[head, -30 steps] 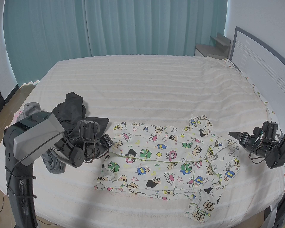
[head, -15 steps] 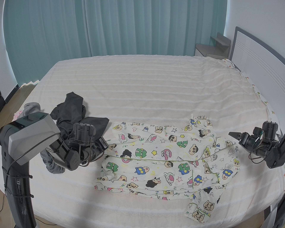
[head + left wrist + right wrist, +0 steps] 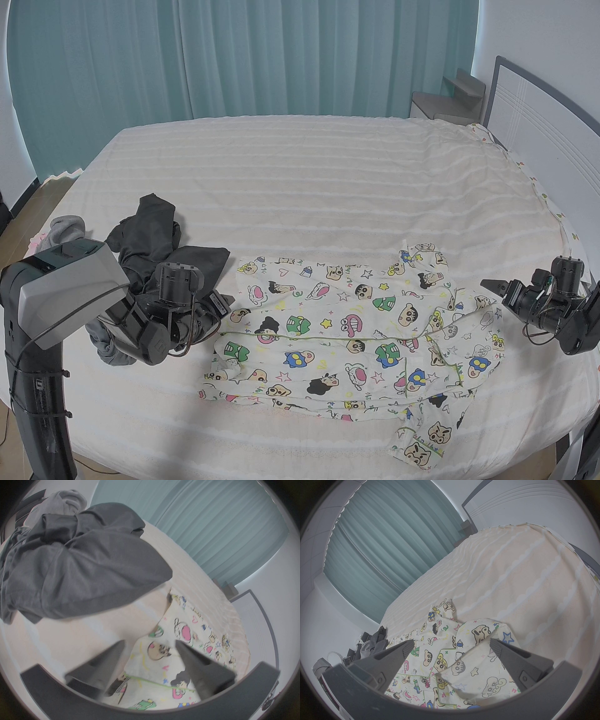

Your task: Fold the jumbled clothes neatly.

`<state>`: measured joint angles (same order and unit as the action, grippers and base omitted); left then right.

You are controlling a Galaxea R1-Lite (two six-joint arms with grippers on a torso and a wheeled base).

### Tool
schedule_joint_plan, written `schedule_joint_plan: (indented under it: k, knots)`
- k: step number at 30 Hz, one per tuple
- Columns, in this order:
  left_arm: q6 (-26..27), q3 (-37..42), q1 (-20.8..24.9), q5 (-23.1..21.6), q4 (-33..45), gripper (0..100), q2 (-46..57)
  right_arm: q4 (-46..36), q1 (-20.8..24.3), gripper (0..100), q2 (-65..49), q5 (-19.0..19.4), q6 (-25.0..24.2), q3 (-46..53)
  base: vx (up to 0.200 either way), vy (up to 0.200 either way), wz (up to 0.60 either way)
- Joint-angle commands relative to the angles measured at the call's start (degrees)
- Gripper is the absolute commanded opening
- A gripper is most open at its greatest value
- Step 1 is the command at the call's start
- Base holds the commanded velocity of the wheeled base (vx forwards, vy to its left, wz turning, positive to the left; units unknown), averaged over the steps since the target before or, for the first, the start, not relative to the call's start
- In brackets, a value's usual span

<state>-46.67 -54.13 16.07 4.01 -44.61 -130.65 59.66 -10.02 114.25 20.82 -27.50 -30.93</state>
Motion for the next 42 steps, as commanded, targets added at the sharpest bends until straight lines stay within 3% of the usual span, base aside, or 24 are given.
schedule_joint_plan:
  k: [1,7,11,13,14,17,42]
  knots:
    - [-0.09,-3.53,-0.6,0.56,-0.04,100,0.57,0.02,0.0,100,0.18,0.01,-0.01,-0.1,0.0,0.0,0.0]
    - [0.0,-12.93,-0.69,0.47,4.18,100,0.92,0.02,0.0,100,0.01,0.01,-0.01,-0.19,0.0,0.0,0.0]
    - [0.7,-27.0,-0.16,0.47,15.51,100,-2.6,0.02,0.09,100,-0.26,-0.08,-0.01,-0.01,0.0,0.0,0.0]
    - [0.87,-27.7,-0.25,0.47,16.39,100,-2.77,0.02,0.09,100,-0.26,-0.08,-0.01,-0.01,0.0,0.0,0.0]
    - [3.42,-33.24,-0.25,0.47,24.92,100,-4.53,0.02,0.09,100,-0.26,-0.08,0.17,-0.01,0.0,0.0,0.0]
    - [4.04,-37.81,-0.16,0.38,32.12,100,-5.85,0.02,0.09,100,-0.17,-0.08,0.61,0.08,0.0,0.0,0.0]
    - [0.7,-43.78,1.42,0.56,32.83,100,-12.44,0.02,0.18,100,0.01,-0.08,0.96,0.25,0.0,0.0,0.0]
